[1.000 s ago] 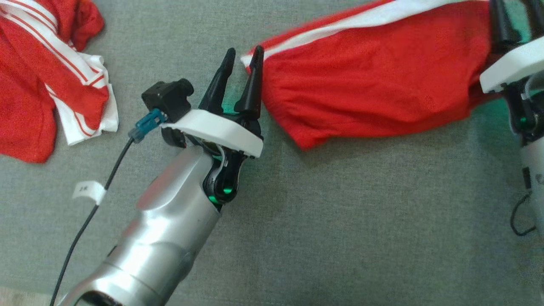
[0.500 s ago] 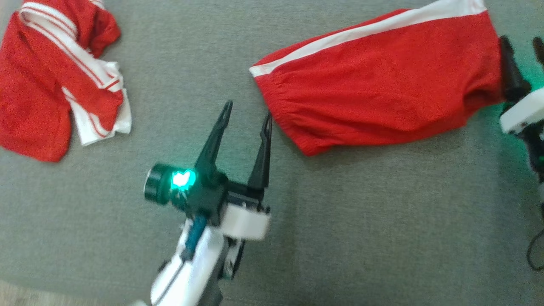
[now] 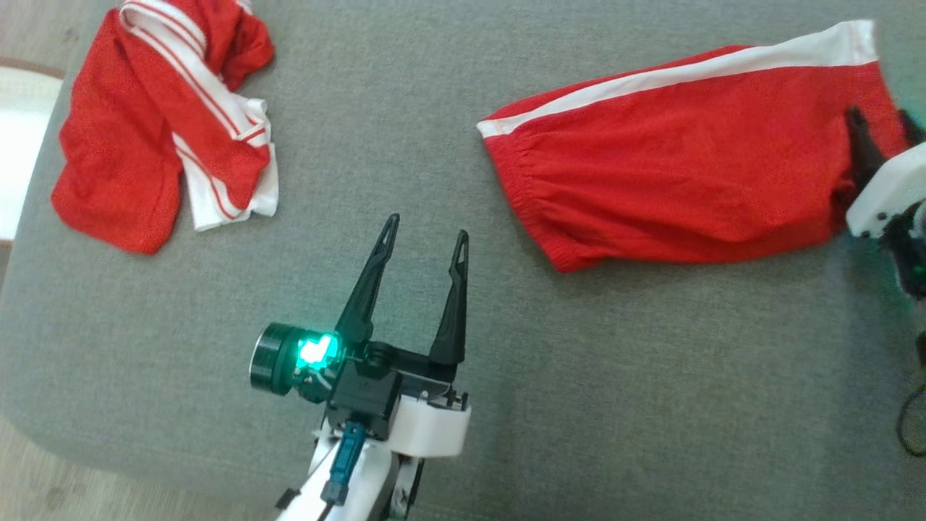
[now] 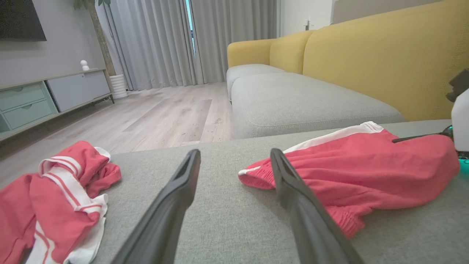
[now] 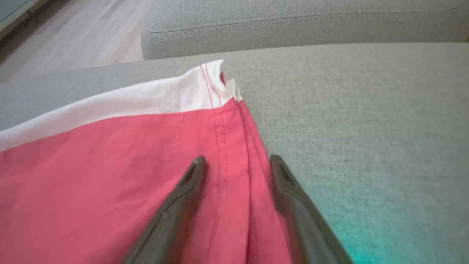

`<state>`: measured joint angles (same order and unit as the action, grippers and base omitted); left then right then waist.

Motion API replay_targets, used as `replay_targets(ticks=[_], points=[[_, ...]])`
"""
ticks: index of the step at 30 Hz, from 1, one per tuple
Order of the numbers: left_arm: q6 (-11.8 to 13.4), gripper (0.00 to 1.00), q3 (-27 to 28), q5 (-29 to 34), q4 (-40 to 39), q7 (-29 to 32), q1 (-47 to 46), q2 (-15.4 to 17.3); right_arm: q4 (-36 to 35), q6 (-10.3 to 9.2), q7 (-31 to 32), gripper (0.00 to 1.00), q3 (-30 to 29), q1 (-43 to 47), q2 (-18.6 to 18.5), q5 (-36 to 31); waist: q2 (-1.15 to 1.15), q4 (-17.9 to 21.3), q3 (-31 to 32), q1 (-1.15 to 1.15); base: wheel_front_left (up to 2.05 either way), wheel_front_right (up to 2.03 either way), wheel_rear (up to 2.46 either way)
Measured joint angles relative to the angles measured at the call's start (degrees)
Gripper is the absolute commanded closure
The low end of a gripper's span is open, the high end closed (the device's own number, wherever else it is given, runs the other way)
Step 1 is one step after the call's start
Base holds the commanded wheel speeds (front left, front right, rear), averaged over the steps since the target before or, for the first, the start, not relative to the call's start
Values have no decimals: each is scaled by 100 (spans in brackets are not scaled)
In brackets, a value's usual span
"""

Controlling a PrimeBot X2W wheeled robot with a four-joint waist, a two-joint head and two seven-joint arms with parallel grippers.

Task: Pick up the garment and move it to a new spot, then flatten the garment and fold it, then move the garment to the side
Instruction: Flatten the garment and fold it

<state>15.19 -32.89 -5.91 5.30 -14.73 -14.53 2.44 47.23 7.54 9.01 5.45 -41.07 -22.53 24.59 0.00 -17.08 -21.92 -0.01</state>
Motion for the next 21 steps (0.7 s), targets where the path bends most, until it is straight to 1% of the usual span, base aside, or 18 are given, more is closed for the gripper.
replay_targets(ticks=[1, 6, 9, 11, 12, 14, 15, 17, 19, 21], points=[[20, 0, 5, 1, 0, 0, 11, 0, 33, 0, -7, 100, 5, 4, 23, 7, 0, 31, 29, 0, 0, 0, 0], [51, 0, 108, 67, 1, 0, 216, 1, 136, 0, -303, 100, 7, 232, 205, 269, 0, 245, 213, 0, 0, 0, 0], [34, 0, 168, 91, 23, 0, 355, 20, 67, 0, -508, 100, 31, 440, 181, 376, 0, 436, 324, 0, 0, 0, 0], [-9, 0, 182, 100, 63, 0, 434, 43, 11, 0, -586, 100, 78, 575, 49, 379, 0, 586, 403, 0, 0, 0, 0], [-57, 0, 191, 156, 135, 1, 490, 57, 5, 0, -653, 100, 56, 671, -158, 369, 0, 740, 484, 0, 0, 0, 0], [-66, 0, 204, 196, 158, 1, 536, 62, 8, 0, -704, 100, -46, 689, -397, 366, 0, 889, 557, 0, 0, 0, 0], [-66, 0, 204, 196, 158, 1, 536, 62, 8, 0, -704, 100, -46, 689, -397, 366, 0, 889, 557, 0, 0, 0, 0], [-114, 0, 214, 214, 164, 1, 539, 60, -31, 0, -821, 100, -175, 672, -683, 360, 0, 1068, 629, 0, 0, 0, 0], [-134, 0, 219, 236, 165, 1, 538, 59, -111, 0, -904, 100, -186, 662, -776, 291, 0, 1145, 648, 0, 0, 0, 0], [-165, 0, 227, 236, 176, 1, 538, 59, -255, 0, -929, 100, -182, 637, -755, 255, 0, 1201, 663, 1, 0, 0, 0]])
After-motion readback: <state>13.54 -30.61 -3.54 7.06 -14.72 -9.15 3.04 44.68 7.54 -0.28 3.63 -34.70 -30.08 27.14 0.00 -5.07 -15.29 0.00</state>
